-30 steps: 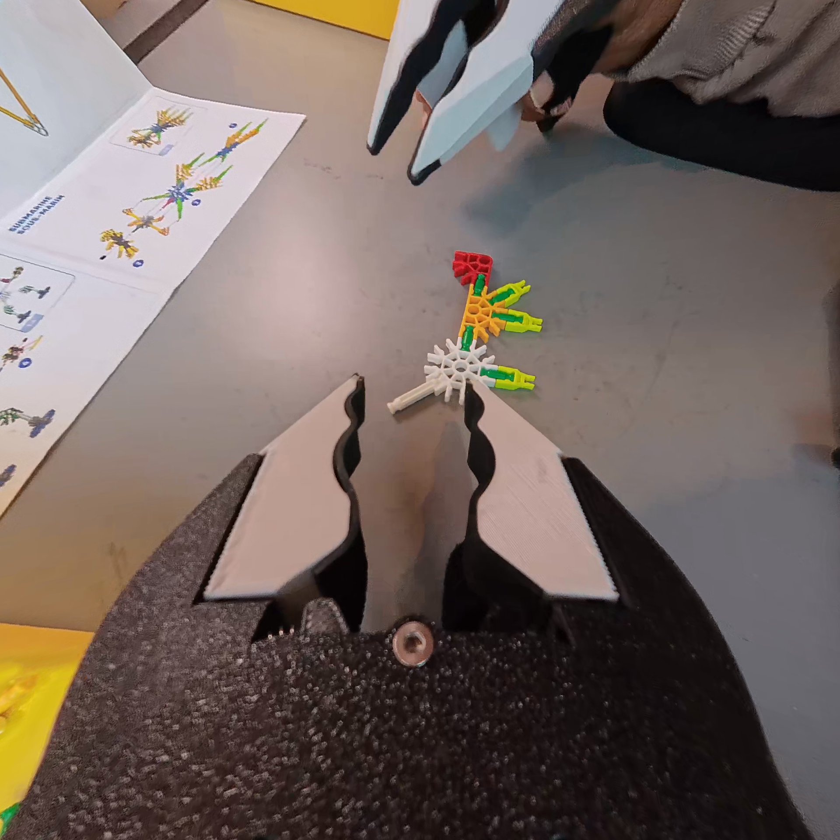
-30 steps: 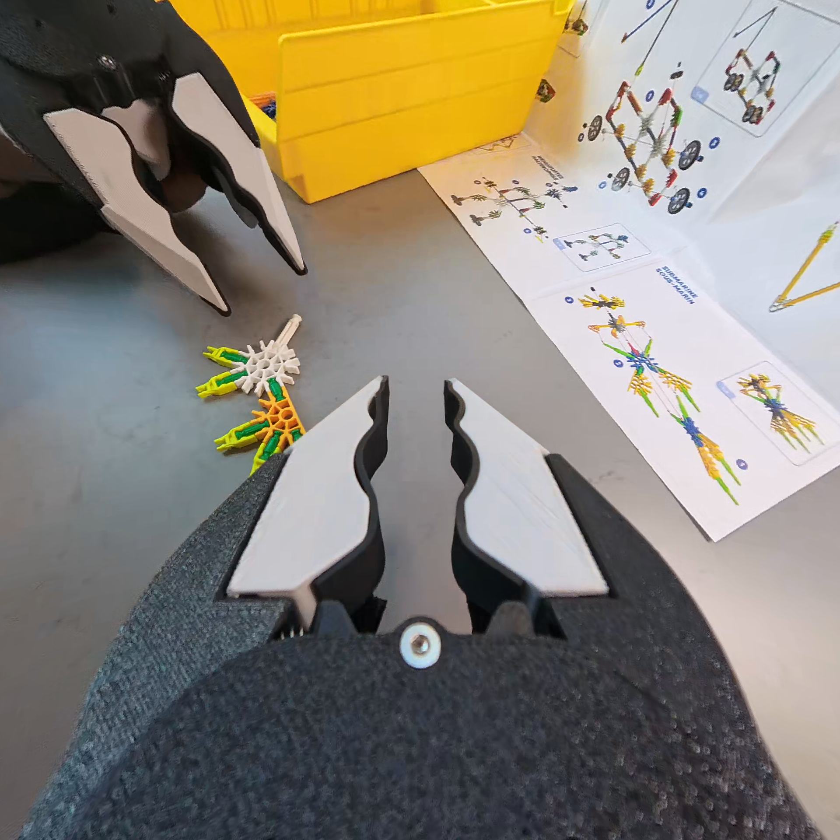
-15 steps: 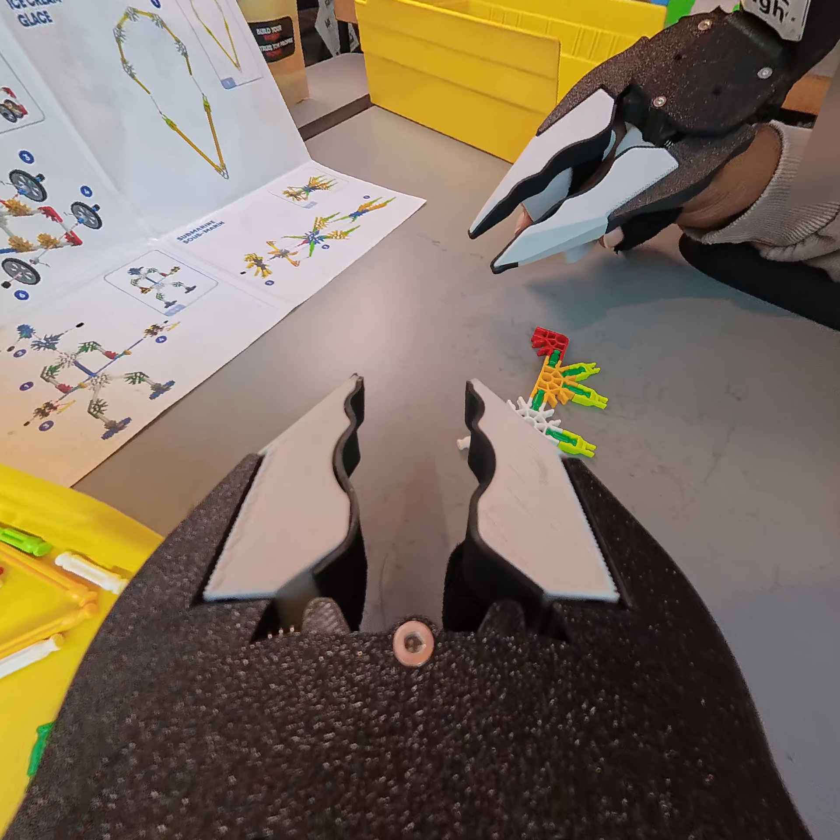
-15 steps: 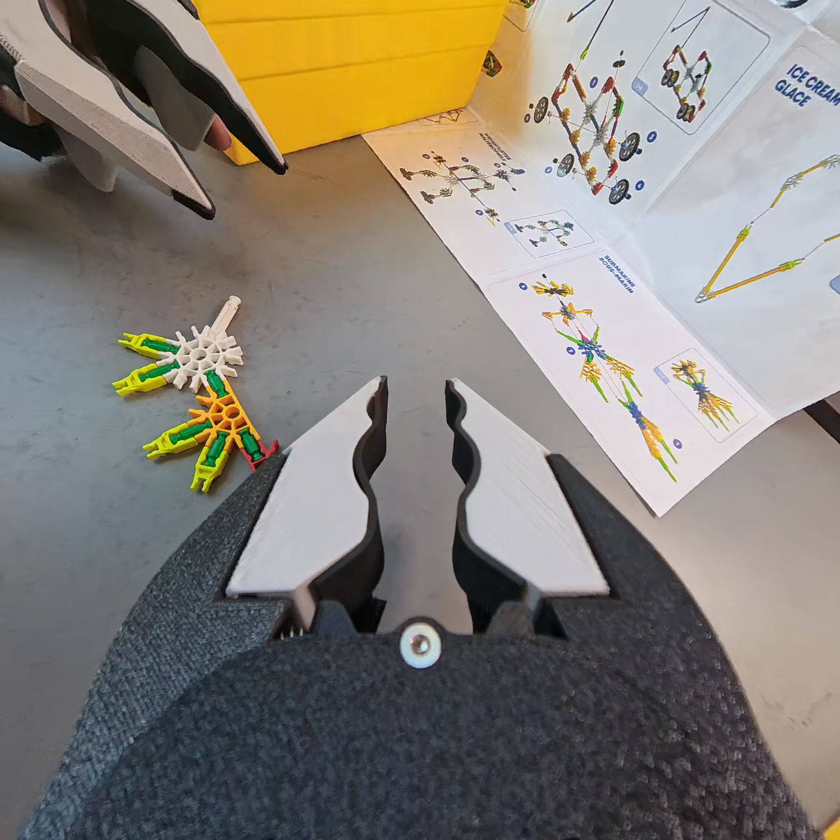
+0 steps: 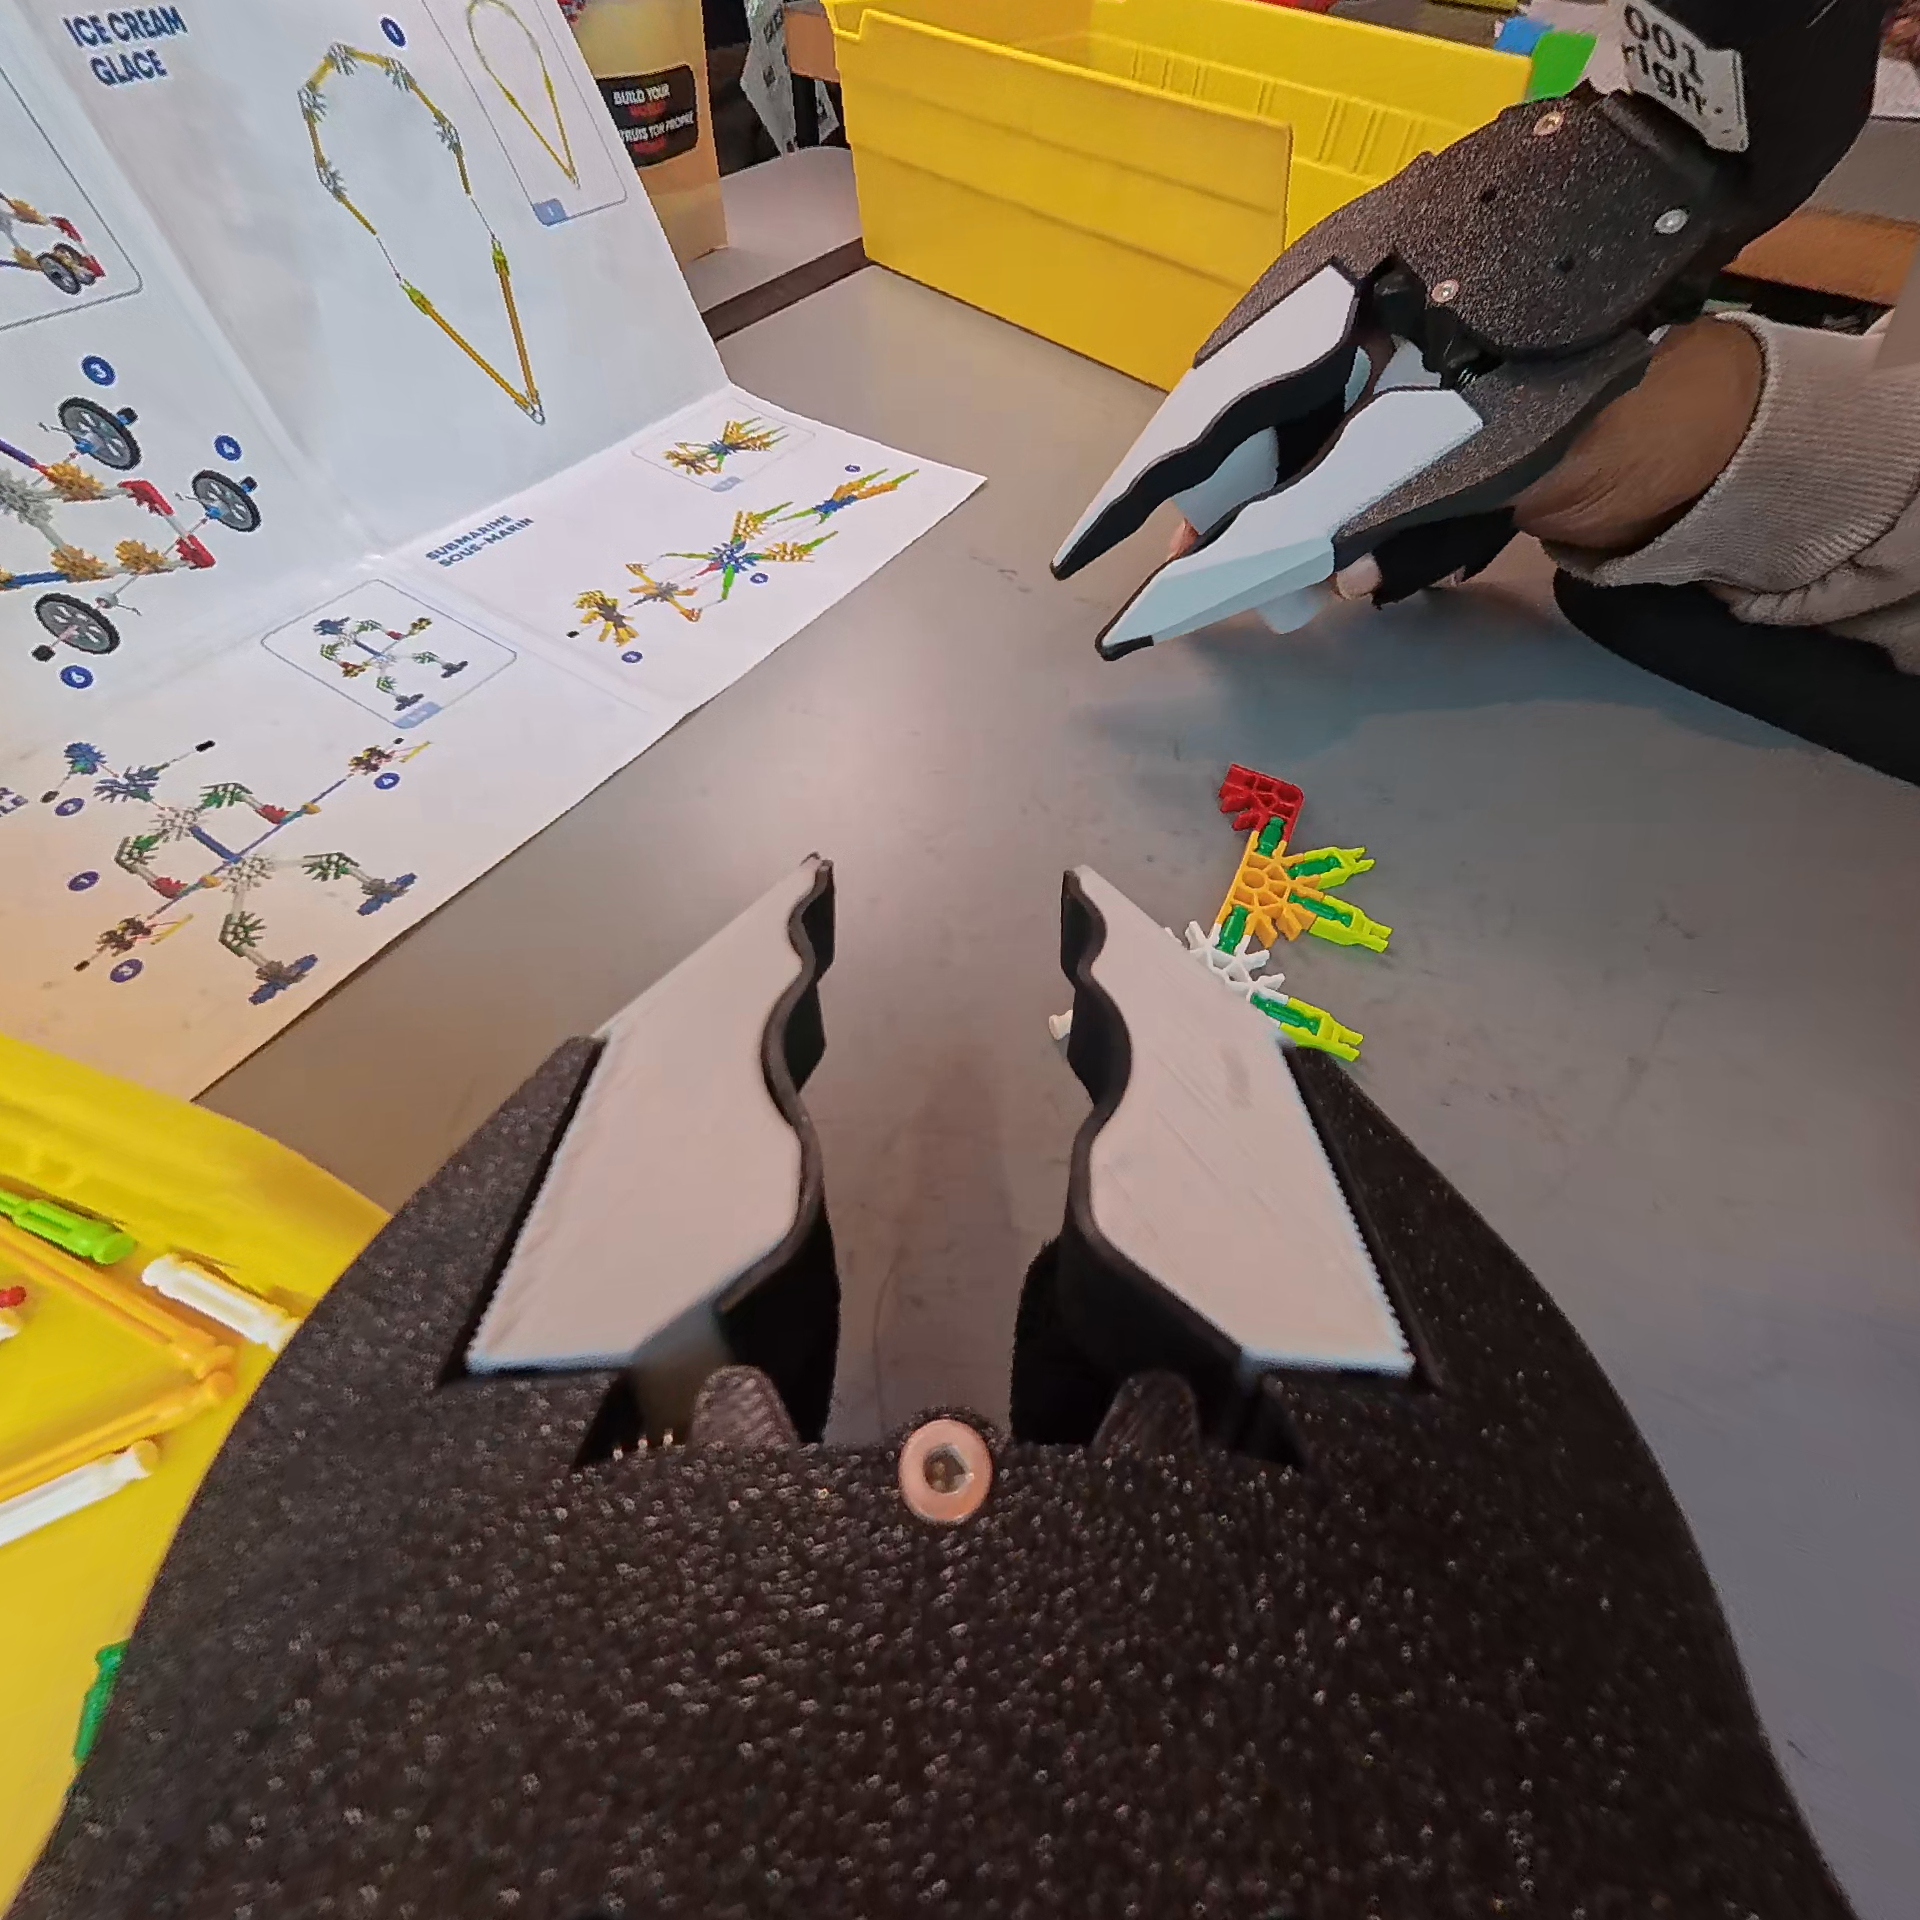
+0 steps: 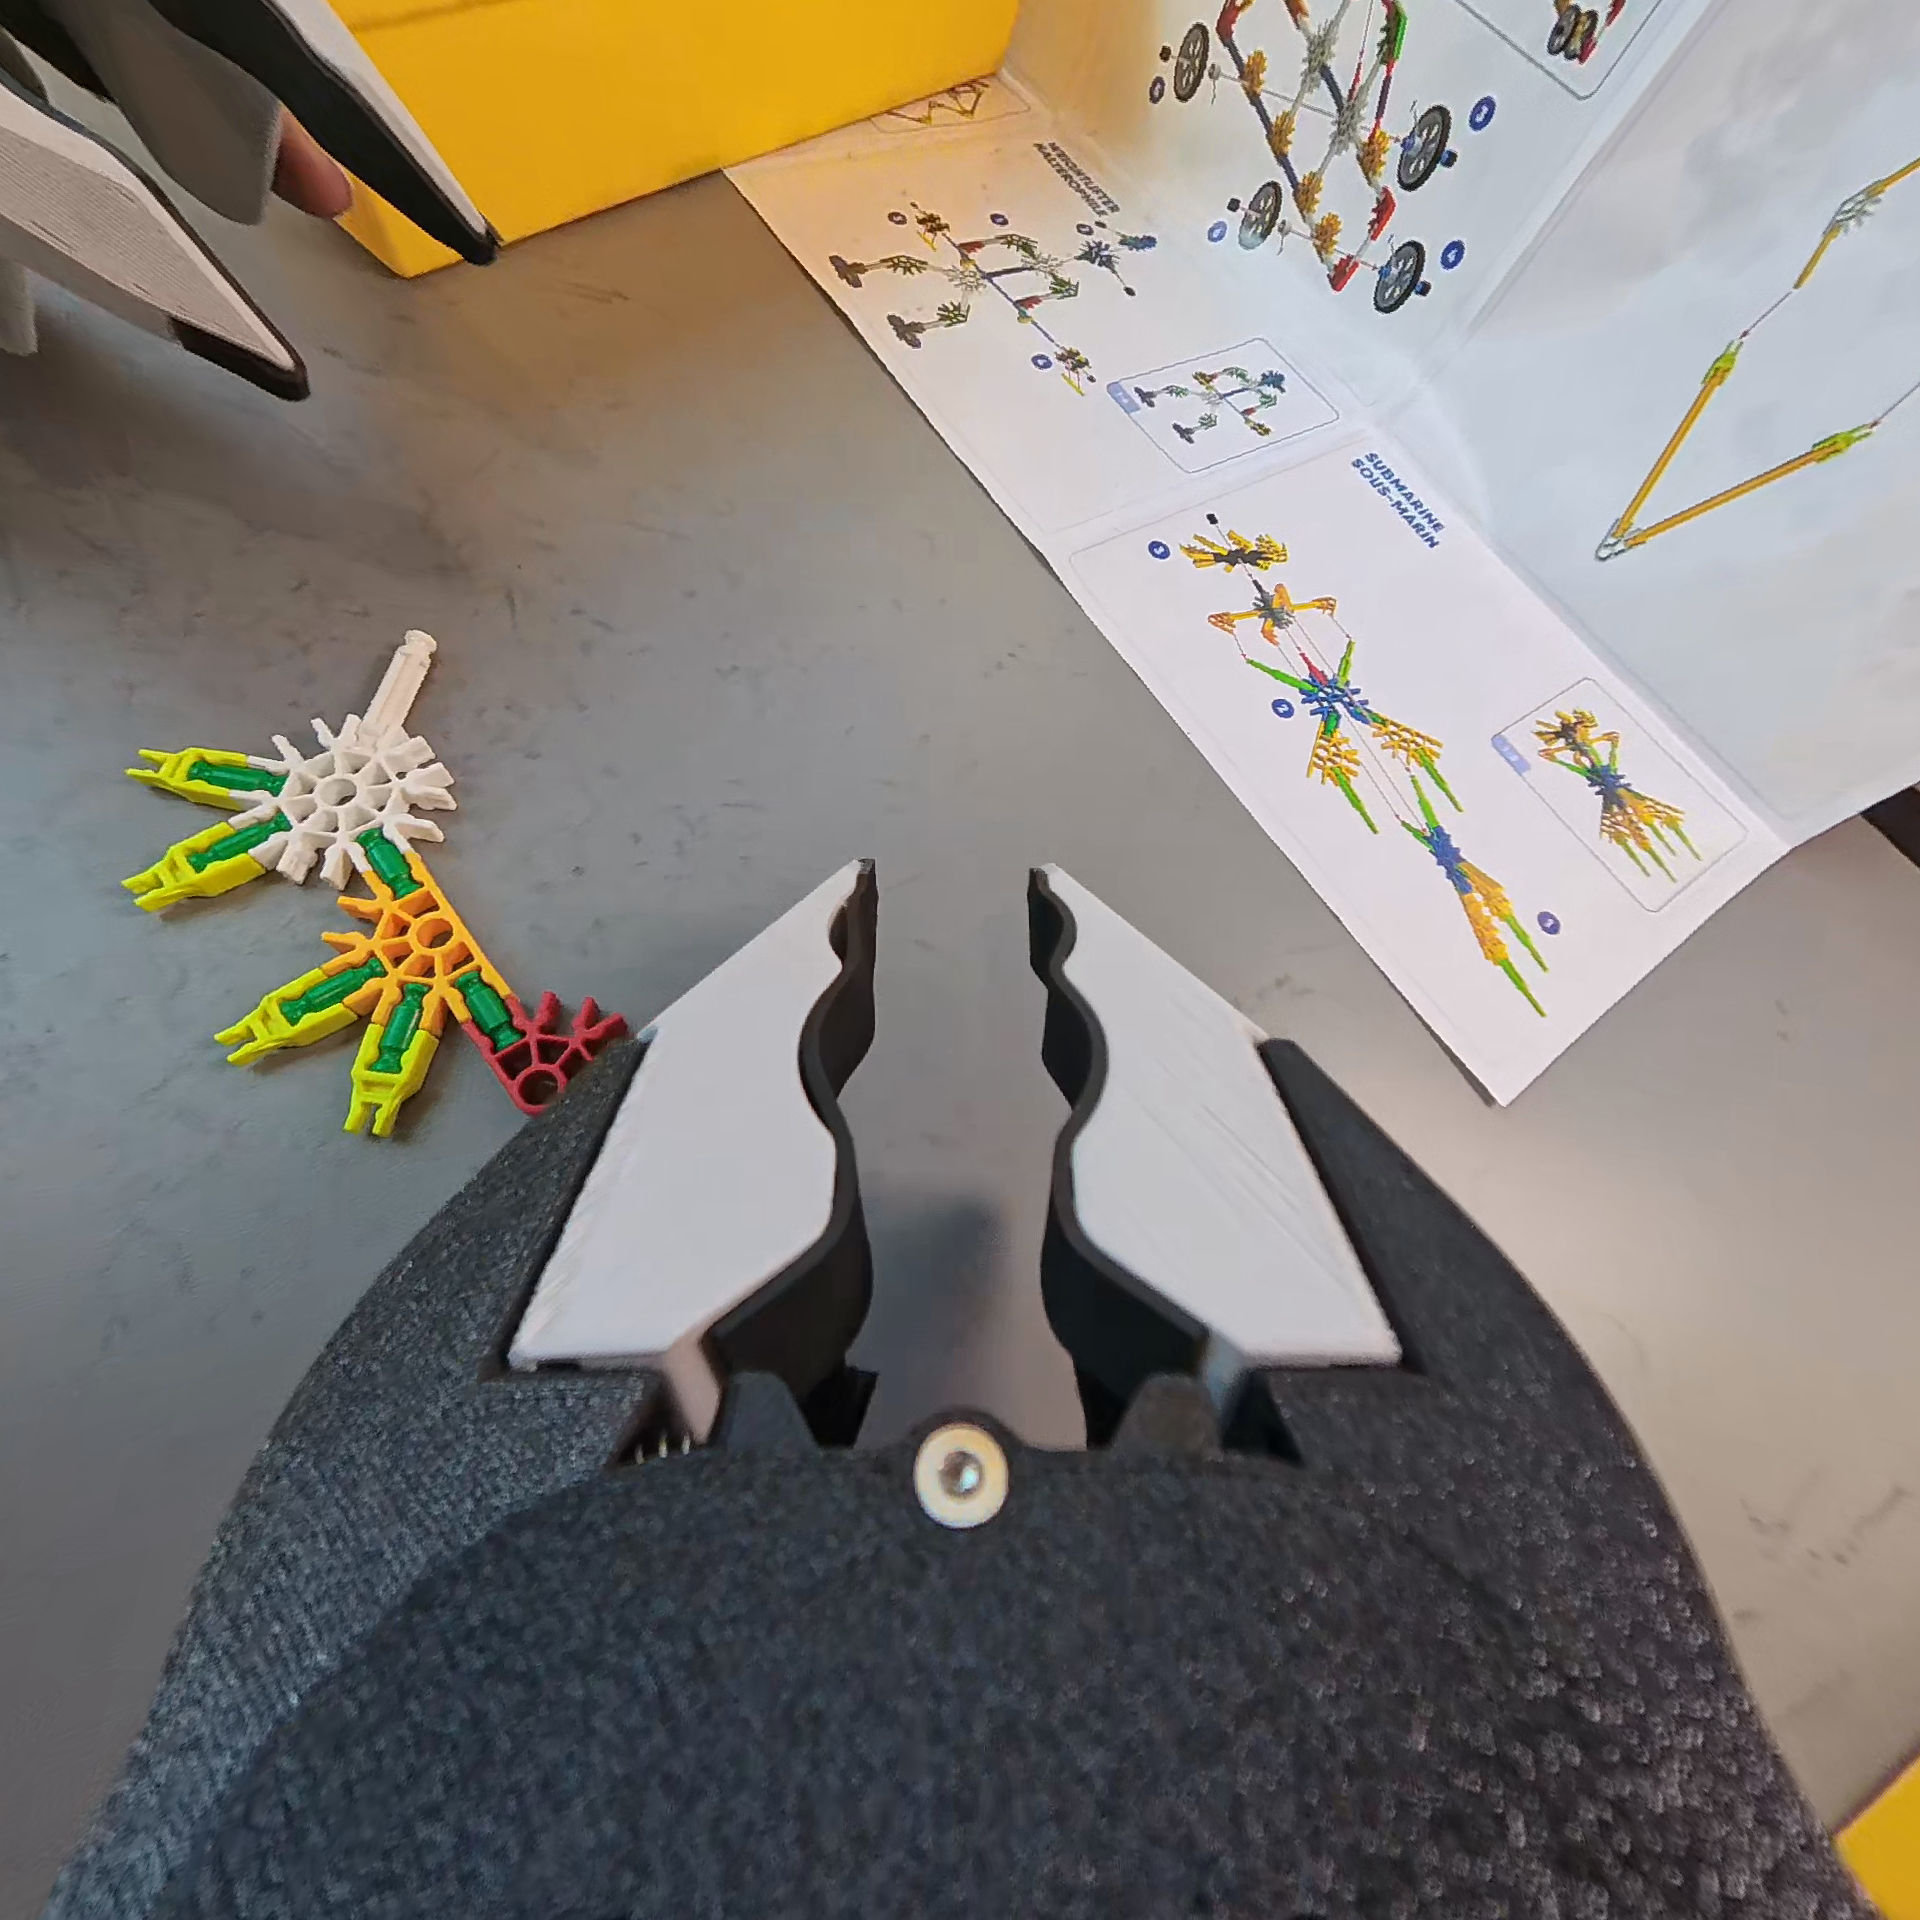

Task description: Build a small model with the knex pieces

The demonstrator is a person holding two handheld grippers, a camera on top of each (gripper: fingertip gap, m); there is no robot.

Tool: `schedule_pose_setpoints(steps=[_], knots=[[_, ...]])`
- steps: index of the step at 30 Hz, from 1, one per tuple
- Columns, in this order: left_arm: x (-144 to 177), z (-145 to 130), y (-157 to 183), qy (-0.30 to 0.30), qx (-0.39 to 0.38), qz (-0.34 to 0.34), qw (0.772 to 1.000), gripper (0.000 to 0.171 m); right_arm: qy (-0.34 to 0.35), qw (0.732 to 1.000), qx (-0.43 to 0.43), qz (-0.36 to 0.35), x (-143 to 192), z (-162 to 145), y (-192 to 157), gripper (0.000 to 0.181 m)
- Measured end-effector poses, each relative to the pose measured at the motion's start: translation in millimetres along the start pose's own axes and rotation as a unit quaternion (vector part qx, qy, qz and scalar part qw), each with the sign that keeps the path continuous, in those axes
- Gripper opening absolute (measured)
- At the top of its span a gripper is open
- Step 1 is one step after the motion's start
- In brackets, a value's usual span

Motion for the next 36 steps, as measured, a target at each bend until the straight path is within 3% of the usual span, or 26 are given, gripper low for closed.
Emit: schedule_pose_setpoints(steps=[4, 6, 9, 12, 17, 20, 23, 25, 27, 28, 30, 32, 34, 35, 36], knots=[[1, 0, -2, -0.001, -0.003, 0.010, 1.000, 0.041, -0.039, 0.999, -0.028, 0.004, -9, -5, -1, 0.031], [0, -1, -3, -0.001, -0.003, 0.014, 1.000, 0.040, -0.064, 0.996, -0.043, 0.033, -10, 1, -18, 0.031], [-1, -2, -2, -0.003, -0.006, 0.019, 1.000, 0.040, -0.119, 0.992, 0.030, 0.034, -3, 25, -50, 0.031], [-1, -3, -2, -0.006, -0.009, 0.025, 1.000, 0.040, -0.162, 0.979, 0.117, 0.046, 16, 69, -96, 0.032], [-1, -8, -6, -0.015, -0.004, 0.036, 0.999, 0.039, -0.257, 0.904, 0.340, -0.041, 53, 151, -141, 0.041], [-1, -9, -10, -0.014, 0.004, 0.043, 0.999, 0.039, -0.255, 0.848, 0.451, -0.116, 69, 205, -159, 0.037], [0, -8, -11, -0.011, 0.002, 0.048, 0.999, 0.039, -0.244, 0.805, 0.512, -0.174, 78, 231, -155, 0.030], [1, -9, -12, -0.012, 0.003, 0.049, 0.999, 0.039, -0.304, 0.774, 0.513, -0.215, 89, 223, -122, 0.043], [1, -8, -12, -0.010, 0.003, 0.049, 0.999, 0.039, -0.337, 0.748, 0.514, -0.251, 101, 216, -97, 0.043], [1, -9, -12, -0.011, 0.004, 0.048, 0.999, 0.039, -0.359, 0.727, 0.519, -0.268, 110, 209, -85, 0.041], [0, -10, -12, -0.015, 0.003, 0.047, 0.999, 0.039, -0.409, 0.659, 0.542, -0.324, 131, 199, -57, 0.045], [-1, -10, -12, -0.016, 0.000, 0.045, 0.999, 0.039, -0.447, 0.627, 0.539, -0.342, 146, 185, -40, 0.040], [-1, -10, -11, -0.015, -0.002, 0.044, 0.999, 0.039, -0.454, 0.630, 0.528, -0.344, 153, 172, -29, 0.039], [-1, -9, -11, -0.014, -0.002, 0.044, 0.999, 0.039, -0.444, 0.652, 0.520, -0.327, 151, 162, -28, 0.039], [0, -9, -11, -0.012, -0.003, 0.044, 0.999, 0.039, -0.431, 0.692, 0.499, -0.295, 143, 147, -28, 0.039]])
Point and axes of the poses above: each gripper's, where its closed fingertips meet, x back along the fingers, z out of its top, y = z × x across the jaws, the point moved 1 cm from there along x, back along the fingers, and after that the axes turned 12 degrees about -x, right-handed, at the moved point
